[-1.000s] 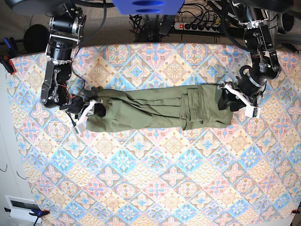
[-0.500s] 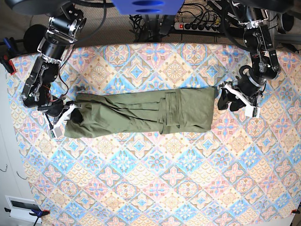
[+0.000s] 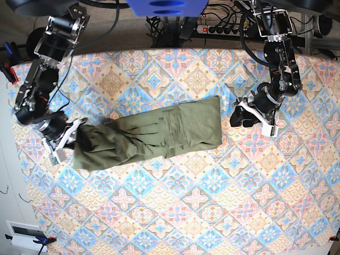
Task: Layout the t-shirt on the table in an organized manner, then fold the t-shirt properly
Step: 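Lift the shirt end with the right gripper and fold it toward the left gripper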
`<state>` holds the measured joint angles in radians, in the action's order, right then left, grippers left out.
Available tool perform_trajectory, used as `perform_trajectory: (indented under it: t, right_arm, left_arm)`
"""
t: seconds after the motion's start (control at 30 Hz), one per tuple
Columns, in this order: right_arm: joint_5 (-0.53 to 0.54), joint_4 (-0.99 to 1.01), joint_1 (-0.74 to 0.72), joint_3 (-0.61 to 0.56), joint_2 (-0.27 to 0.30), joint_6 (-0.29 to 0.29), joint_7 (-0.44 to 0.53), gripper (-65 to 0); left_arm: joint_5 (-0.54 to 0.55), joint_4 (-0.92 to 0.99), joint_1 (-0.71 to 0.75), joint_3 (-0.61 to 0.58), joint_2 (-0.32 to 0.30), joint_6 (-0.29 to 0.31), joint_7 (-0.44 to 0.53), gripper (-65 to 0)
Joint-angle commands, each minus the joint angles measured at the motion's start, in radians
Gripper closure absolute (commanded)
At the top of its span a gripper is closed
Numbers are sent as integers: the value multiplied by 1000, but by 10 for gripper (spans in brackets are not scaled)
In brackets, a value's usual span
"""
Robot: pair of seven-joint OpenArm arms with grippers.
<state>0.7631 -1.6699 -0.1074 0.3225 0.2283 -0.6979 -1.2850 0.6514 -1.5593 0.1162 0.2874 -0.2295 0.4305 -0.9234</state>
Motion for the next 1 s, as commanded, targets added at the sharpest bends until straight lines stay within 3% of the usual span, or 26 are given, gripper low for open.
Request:
perform_trajectory:
  t: [0.0,0.37,0.6,0.8,0.97]
  right_arm:
    - [22,-16,-16,-18,-25,0,23,-5]
    - [20,-5,-25,-237,-267,0,37,-5]
    - [-21,9,-114,-372,-298,0,37,-6]
    - [-225,84,-168,-563,-330,0,66,-7]
    - [-293,162,-177,-725,-330,0,87,-7]
  left_arm:
    - [15,-16,-17,5,-8,4,22,-299]
    - [14,109,-88,-46,-8,3,23,-299]
    - [-43,153,-117,-109,17,3,62,-299]
    - [-114,158,-120,-146,65,3,97,-299]
    - [-107,159,-122,-147,68,3,100,-299]
